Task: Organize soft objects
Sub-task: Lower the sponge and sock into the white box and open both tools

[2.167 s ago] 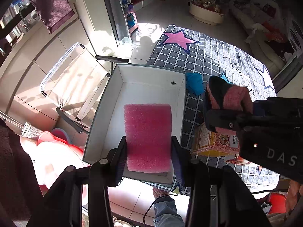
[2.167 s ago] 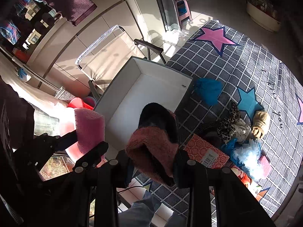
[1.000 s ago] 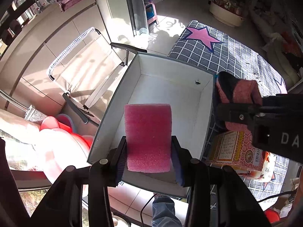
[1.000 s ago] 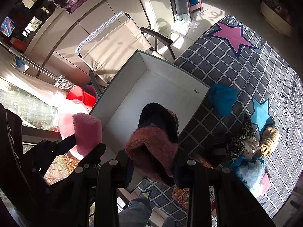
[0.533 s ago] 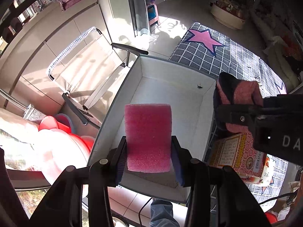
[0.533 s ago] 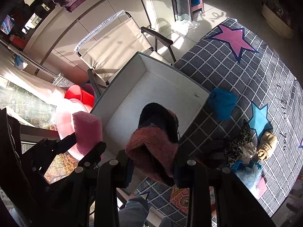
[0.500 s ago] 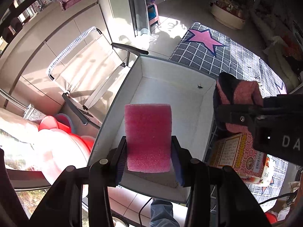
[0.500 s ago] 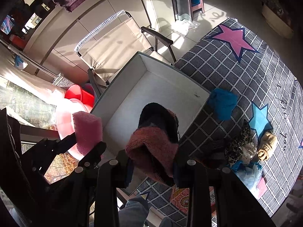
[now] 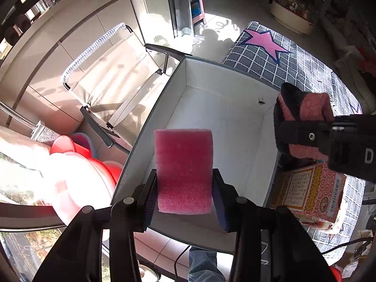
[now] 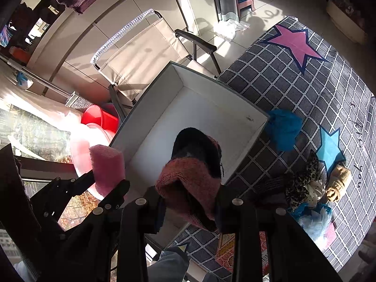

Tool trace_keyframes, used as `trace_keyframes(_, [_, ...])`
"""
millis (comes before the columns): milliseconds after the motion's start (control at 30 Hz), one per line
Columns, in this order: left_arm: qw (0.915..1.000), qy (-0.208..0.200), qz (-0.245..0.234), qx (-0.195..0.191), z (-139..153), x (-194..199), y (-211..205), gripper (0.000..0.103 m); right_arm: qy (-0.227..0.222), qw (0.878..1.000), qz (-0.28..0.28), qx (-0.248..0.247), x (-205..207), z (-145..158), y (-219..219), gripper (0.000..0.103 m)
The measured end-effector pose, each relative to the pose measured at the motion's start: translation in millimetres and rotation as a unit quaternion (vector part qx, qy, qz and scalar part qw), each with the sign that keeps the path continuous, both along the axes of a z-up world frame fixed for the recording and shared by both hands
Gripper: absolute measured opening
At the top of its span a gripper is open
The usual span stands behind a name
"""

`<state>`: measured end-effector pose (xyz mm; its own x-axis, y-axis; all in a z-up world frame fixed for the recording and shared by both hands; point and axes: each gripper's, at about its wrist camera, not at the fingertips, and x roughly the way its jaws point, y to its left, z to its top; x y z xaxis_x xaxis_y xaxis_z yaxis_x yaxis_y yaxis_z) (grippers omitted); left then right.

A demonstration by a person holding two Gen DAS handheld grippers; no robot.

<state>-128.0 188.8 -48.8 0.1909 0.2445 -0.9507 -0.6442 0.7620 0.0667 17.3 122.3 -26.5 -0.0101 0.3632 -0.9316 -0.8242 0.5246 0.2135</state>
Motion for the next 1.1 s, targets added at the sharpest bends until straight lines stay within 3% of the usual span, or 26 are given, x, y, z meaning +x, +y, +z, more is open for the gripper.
trace_keyframes(400, [0.9993,0.025,0.024,-0.015,-19,-8,5,0.047,0.018,1.000,-0.001,-0.013,3,-18,9,0.034])
trace_keyframes(800, [0.9994,0.025,0.017,-0.017,-20,-5,6,0.047,0.015,1.000,0.006,-0.014,0,-18,18,0.034])
trace_keyframes(900, [0.9994,0.022,0.011,-0.026,-22,-4,6,0.059,0.016,1.000,0.009,-0.013,0,-18,20,0.035])
trace_keyframes(933, [0.9994,0.022,0.009,-0.025,-22,-4,6,0.074,0.019,1.000,0.012,-0.012,0,-18,21,0.038])
trace_keyframes(967, [0.9995,0.021,0.007,-0.023,-21,-4,5,0.083,0.018,1.000,0.013,-0.011,0,-17,21,0.056])
trace_keyframes(1000, [0.9996,0.015,0.004,-0.023,-20,-4,4,0.083,0.013,1.000,0.014,-0.007,-1,-15,21,0.076])
trace_keyframes(1033, [0.9996,0.008,0.004,-0.025,-19,-5,5,0.083,0.007,1.000,0.014,-0.002,-2,-12,21,0.084])
trace_keyframes(1100, [0.9994,0.000,0.004,-0.034,-19,-6,6,0.083,-0.002,1.000,0.011,0.003,-1,-9,19,0.086])
